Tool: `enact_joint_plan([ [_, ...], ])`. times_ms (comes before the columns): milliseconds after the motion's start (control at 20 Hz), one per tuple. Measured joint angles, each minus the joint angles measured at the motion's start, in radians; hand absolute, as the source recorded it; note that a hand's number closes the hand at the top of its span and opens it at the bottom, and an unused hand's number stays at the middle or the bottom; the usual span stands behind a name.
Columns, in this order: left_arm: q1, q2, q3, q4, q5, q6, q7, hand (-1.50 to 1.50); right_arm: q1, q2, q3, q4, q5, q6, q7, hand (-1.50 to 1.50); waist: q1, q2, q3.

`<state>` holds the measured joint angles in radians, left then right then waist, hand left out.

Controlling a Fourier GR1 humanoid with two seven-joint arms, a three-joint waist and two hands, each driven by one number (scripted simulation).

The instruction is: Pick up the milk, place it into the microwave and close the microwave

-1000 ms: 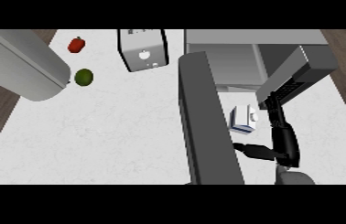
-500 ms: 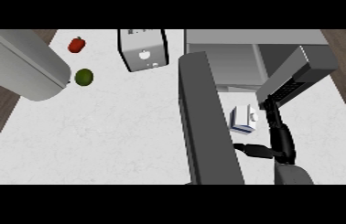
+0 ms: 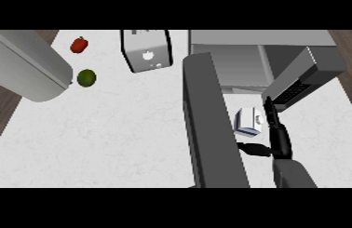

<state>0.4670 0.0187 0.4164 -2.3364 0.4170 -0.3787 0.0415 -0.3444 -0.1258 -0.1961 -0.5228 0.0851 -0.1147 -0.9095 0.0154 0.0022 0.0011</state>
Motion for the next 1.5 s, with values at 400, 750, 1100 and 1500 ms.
enact_joint_plan([
  [400, 0.030, -0.011, -0.011, -0.009, -0.007, -0.006, 0.001, -1.50, -0.119, -0.033, -0.034, 0.214, 0.008, 0.036, -0.107, 1.50, 0.009, 0.002, 0.000],
  [750, 0.037, -0.003, 0.010, -0.005, 0.011, -0.020, -0.008, -1.50, -0.146, -0.019, -0.025, 0.212, 0.033, 0.007, -0.151, 1.50, 0.007, 0.001, -0.001],
  [1100, 0.048, -0.013, 0.011, 0.009, 0.013, -0.045, -0.047, -1.50, -0.161, -0.096, -0.037, 0.247, 0.030, 0.083, -0.183, 1.50, 0.012, 0.004, 0.001],
  [1500, 0.032, 0.010, 0.042, 0.018, 0.049, -0.040, -0.021, -1.50, -0.158, -0.090, 0.012, 0.196, 0.039, 0.206, -0.165, 1.50, 0.001, 0.000, 0.000],
])
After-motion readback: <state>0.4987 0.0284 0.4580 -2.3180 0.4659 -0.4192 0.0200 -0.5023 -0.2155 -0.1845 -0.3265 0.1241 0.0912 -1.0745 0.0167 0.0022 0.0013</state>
